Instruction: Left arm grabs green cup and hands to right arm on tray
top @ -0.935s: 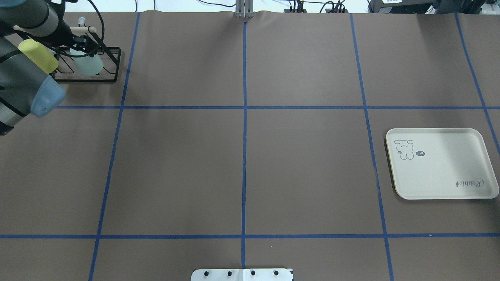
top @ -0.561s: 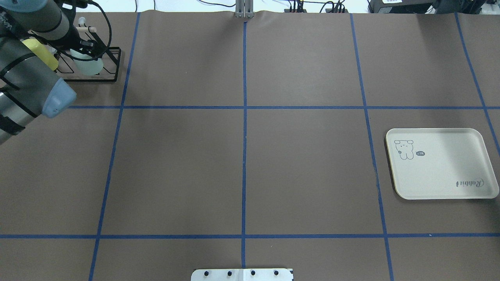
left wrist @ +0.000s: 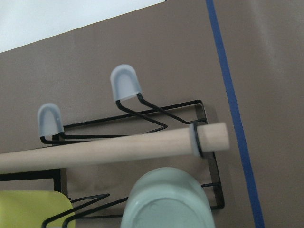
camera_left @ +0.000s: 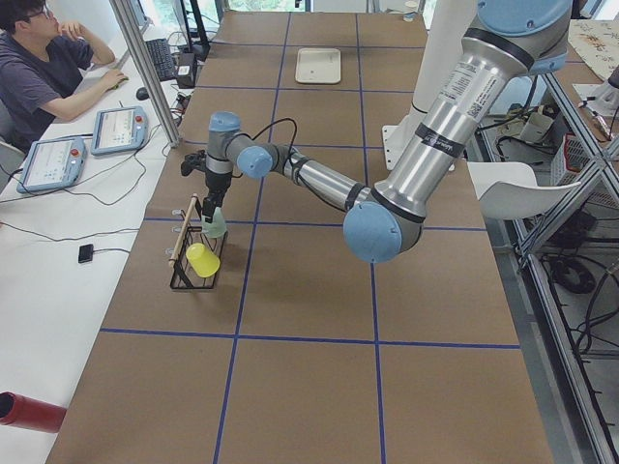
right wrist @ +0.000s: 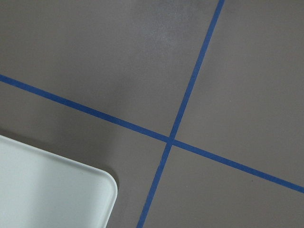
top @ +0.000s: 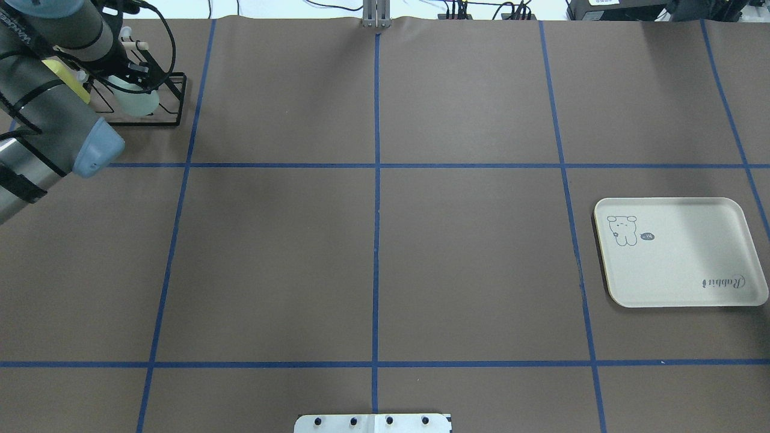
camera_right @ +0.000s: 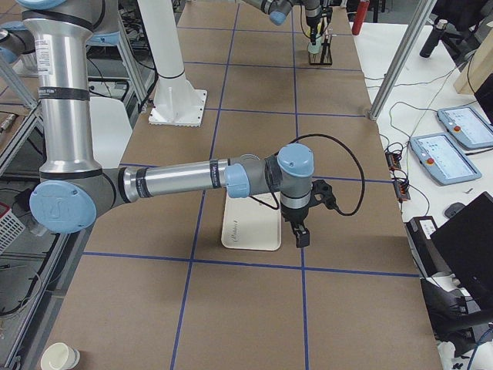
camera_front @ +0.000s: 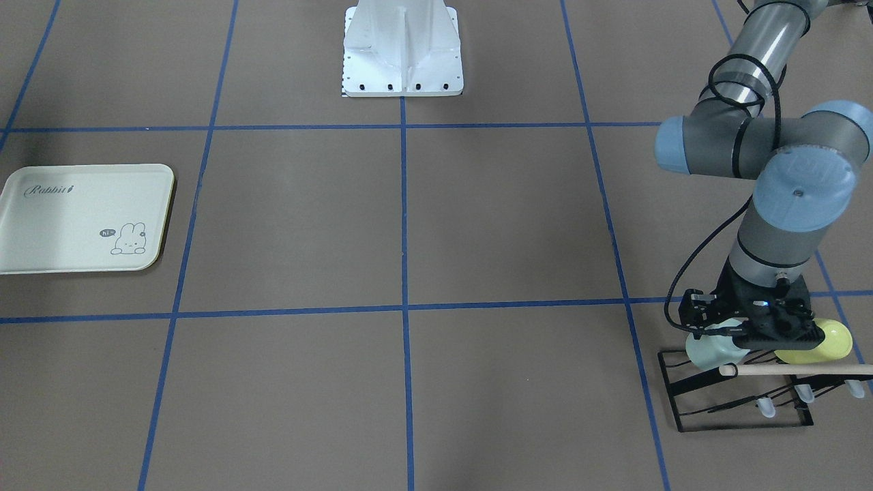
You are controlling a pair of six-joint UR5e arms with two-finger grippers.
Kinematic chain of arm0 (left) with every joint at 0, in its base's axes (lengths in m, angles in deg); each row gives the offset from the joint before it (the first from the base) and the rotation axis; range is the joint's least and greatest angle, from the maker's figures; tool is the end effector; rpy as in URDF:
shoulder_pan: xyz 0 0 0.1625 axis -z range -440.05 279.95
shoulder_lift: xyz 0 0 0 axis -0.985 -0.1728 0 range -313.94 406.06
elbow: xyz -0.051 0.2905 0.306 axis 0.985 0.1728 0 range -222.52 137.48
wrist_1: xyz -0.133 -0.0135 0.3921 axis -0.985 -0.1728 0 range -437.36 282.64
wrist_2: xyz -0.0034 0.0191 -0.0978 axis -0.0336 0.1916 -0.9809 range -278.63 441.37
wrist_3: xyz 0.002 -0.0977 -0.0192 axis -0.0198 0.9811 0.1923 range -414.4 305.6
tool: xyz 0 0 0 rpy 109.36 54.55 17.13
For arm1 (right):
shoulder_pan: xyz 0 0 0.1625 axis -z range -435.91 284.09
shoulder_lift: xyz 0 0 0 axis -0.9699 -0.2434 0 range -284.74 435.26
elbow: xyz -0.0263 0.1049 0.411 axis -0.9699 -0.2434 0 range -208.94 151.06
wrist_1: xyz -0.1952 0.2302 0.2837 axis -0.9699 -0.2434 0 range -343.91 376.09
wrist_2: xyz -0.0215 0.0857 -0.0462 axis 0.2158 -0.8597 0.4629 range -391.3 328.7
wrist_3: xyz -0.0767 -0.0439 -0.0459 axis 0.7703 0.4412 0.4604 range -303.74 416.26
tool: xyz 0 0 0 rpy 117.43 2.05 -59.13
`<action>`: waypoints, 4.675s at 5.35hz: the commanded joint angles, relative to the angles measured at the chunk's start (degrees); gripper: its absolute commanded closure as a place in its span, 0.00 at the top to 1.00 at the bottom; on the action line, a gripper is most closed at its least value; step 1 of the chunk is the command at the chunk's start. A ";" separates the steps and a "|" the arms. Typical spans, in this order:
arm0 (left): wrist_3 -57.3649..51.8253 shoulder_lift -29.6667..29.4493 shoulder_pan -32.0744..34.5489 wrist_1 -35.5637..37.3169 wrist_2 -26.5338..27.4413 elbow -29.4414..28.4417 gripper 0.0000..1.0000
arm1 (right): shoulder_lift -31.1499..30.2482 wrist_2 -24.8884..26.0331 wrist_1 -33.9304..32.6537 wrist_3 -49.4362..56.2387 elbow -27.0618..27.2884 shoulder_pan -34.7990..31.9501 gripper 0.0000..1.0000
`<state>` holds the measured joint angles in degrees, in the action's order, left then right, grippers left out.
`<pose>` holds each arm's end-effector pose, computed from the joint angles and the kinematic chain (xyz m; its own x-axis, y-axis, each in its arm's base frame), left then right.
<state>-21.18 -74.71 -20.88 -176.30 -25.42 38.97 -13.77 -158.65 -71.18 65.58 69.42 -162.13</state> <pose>0.2766 -0.6676 0.4090 0.8638 0.1154 -0.4905 0.0417 0.9537 0.2979 0.0392 -0.5120 0.5805 0.7640 -0.3344 0.5518 0.1907 0.9340 0.3021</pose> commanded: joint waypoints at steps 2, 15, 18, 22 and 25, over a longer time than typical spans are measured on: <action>0.00 -0.08 0.07 0.06 0.09 -0.19 0.82 | 0.00 0.00 -0.09 0.00 0.00 0.00 1.00; 1.60 1.24 2.10 19.93 -0.79 23.80 0.05 | -0.09 -5.24 0.17 -5.24 0.87 0.35 1.00; 18.22 1.33 -2.11 10.28 -1.23 24.24 0.05 | 0.44 -11.94 13.97 -25.80 1.84 3.06 1.00; 52.55 0.63 -9.12 -4.74 -8.88 31.52 0.06 | 0.18 -12.04 50.97 -68.36 1.76 13.07 1.00; 70.12 0.80 -15.56 -26.77 -9.05 31.37 0.06 | 1.14 -11.60 76.48 -94.06 1.67 17.22 0.99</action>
<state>46.22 -73.97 -35.01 -197.48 -34.39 70.60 -13.12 -170.50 -1.47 -21.66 71.14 -145.97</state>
